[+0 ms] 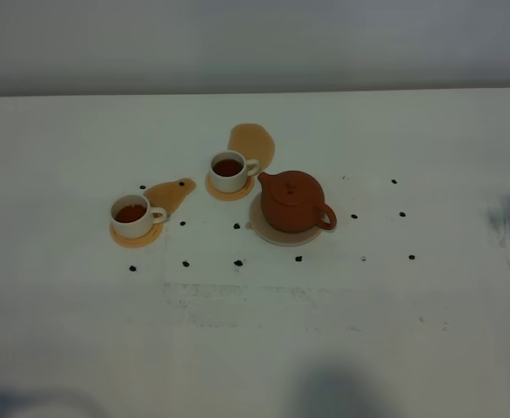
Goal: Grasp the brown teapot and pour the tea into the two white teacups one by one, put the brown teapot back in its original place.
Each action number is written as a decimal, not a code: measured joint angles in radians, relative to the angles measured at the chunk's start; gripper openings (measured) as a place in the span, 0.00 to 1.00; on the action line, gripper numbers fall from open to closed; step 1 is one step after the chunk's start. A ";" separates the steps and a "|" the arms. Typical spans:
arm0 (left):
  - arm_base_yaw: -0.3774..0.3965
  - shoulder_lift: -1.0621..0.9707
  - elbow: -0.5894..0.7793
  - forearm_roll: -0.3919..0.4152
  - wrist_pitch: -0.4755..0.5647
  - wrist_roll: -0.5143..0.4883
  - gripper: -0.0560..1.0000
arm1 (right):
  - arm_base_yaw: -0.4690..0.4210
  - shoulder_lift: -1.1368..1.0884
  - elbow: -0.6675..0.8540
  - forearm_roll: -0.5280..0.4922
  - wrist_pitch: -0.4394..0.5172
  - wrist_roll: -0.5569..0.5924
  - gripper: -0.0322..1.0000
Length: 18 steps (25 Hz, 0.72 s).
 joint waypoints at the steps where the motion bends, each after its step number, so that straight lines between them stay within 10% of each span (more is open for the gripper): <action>1: 0.000 0.000 0.000 0.000 0.000 0.000 0.68 | 0.000 -0.052 0.047 -0.008 0.001 0.027 0.61; 18: 0.000 0.000 0.000 0.000 0.000 0.000 0.68 | 0.000 -1.082 0.763 -0.070 -0.122 0.174 0.60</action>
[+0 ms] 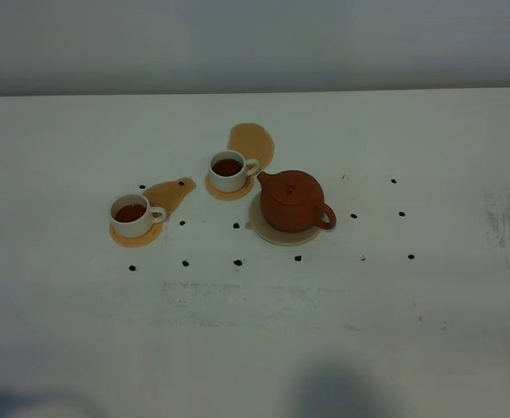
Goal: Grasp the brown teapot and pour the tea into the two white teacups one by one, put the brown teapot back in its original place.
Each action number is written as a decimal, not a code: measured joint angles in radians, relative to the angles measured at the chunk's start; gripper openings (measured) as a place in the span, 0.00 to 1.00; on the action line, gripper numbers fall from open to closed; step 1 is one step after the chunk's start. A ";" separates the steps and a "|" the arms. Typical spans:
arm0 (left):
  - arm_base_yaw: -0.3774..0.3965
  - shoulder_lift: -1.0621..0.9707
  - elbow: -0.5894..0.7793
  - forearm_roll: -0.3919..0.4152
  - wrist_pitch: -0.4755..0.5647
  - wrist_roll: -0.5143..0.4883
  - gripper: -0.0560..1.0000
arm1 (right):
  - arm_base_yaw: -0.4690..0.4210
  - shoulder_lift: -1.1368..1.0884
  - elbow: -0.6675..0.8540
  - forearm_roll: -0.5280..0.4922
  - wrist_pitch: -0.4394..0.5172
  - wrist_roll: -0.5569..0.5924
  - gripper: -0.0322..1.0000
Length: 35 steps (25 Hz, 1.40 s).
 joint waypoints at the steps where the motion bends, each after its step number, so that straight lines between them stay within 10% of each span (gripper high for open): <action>1: 0.000 0.000 0.000 0.000 0.000 0.000 0.68 | 0.000 -0.046 0.000 -0.009 0.000 0.000 0.60; 35: 0.000 0.000 0.000 0.000 0.000 0.000 0.68 | 0.000 -0.149 0.002 -0.022 -0.003 0.001 0.58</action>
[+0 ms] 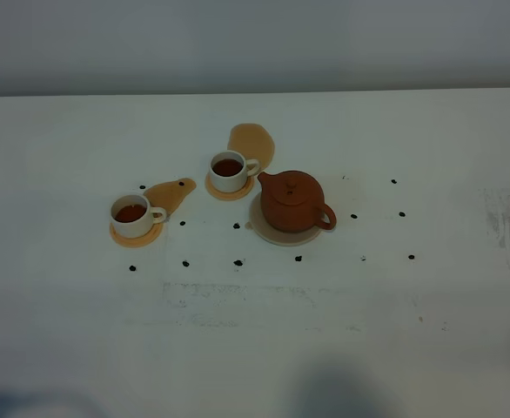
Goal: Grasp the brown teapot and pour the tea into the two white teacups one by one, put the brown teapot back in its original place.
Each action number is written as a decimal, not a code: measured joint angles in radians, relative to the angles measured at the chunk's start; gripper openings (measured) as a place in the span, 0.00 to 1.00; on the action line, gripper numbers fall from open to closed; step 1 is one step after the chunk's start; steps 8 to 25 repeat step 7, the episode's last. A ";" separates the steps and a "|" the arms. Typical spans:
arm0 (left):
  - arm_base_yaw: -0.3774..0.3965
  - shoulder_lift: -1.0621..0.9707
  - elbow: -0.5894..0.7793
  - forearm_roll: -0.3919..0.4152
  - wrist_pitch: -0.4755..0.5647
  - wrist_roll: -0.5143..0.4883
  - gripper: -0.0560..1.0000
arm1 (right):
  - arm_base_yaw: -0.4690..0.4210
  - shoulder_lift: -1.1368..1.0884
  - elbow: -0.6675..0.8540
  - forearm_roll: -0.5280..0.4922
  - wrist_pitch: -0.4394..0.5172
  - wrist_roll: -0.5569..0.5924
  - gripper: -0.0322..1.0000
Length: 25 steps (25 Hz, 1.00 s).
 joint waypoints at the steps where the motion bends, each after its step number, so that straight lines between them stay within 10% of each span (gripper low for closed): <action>1: 0.000 0.000 0.000 0.000 0.000 0.000 0.68 | 0.000 0.000 0.000 0.000 0.000 0.000 0.58; 25: 0.000 0.000 0.000 0.000 0.000 0.000 0.68 | 0.000 0.000 0.000 0.000 0.000 0.000 0.55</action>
